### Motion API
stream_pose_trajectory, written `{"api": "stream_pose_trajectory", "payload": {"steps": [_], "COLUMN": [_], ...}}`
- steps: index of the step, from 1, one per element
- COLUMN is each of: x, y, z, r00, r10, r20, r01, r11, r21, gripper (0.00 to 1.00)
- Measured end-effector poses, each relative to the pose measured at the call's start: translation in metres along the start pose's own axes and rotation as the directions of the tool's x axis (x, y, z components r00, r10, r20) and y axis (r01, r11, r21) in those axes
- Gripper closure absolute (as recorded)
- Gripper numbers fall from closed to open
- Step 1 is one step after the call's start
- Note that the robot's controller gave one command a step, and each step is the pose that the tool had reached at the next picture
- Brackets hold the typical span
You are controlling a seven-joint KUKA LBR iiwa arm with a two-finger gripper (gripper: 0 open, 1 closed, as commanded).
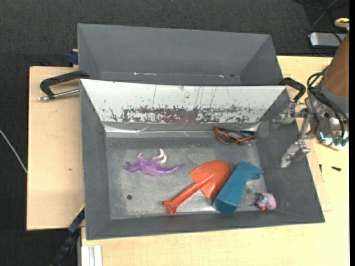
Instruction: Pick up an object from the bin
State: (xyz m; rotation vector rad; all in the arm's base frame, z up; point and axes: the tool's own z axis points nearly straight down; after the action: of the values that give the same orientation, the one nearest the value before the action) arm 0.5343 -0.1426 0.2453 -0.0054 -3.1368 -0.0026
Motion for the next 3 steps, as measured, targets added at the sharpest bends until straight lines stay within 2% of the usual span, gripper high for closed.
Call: {"api": "stream_pose_trajectory", "payload": {"steps": [1,2,3], "x": [-0.002,0.003,0.033], "y": [0.001,0.012,0.036], "z": [-0.005,0.050,0.081], "r00": [1.000,0.991,0.915], "r10": [-0.003,-0.133,-0.404], "r20": [0.009,0.009,0.006], "r01": [0.003,0.133,0.404], "r11": [1.000,0.991,0.915], "r21": [0.002,0.003,0.003], "gripper": [0.00,0.00,0.00]}}
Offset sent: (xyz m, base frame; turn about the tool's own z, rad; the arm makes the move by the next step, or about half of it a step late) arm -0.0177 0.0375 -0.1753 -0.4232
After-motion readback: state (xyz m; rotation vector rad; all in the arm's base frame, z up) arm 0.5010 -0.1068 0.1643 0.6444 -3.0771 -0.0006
